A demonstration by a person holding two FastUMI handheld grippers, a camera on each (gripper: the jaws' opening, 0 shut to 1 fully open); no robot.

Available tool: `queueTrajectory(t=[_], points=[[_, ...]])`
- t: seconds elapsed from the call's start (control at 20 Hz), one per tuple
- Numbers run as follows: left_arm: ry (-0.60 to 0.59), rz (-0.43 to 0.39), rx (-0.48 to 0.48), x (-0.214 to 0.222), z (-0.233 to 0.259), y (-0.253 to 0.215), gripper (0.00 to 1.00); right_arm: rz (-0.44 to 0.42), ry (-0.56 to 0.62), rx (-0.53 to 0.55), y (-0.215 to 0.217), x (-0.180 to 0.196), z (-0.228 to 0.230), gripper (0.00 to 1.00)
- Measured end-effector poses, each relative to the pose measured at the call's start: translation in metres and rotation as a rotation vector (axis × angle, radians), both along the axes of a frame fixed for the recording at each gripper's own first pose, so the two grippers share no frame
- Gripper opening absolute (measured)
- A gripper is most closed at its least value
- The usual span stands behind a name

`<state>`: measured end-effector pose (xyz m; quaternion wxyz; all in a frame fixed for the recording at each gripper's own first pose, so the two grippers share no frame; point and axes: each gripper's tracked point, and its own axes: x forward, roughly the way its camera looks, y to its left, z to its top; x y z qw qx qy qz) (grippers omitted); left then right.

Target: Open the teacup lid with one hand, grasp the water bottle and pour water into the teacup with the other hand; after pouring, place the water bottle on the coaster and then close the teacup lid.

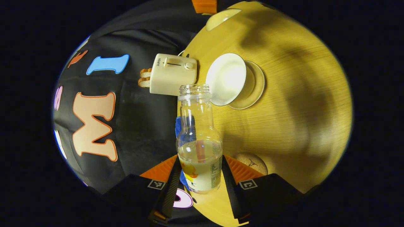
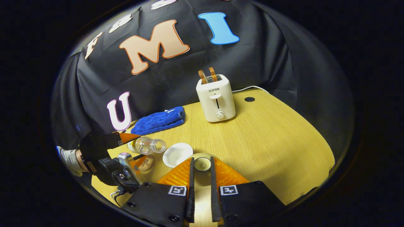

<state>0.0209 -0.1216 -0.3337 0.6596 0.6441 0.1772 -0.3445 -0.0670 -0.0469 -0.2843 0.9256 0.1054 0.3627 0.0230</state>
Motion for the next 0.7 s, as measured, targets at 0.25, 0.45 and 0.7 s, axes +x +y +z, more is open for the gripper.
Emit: queueTrajectory(t=[0.25, 0.45, 0.7], points=[[0.018, -0.045, 0.125, -0.001, 0.000, 0.005, 0.69, -0.006, 0.001, 0.007, -0.008, -0.003, -0.003, 0.24], [0.013, -0.076, 0.182, 0.002, 0.009, 0.007, 0.68, -0.009, 0.015, 0.021, -0.009, -0.011, -0.009, 0.24], [0.011, -0.103, 0.249, 0.005, 0.015, 0.006, 0.68, -0.006, 0.015, 0.025, -0.013, -0.013, -0.011, 0.24]])
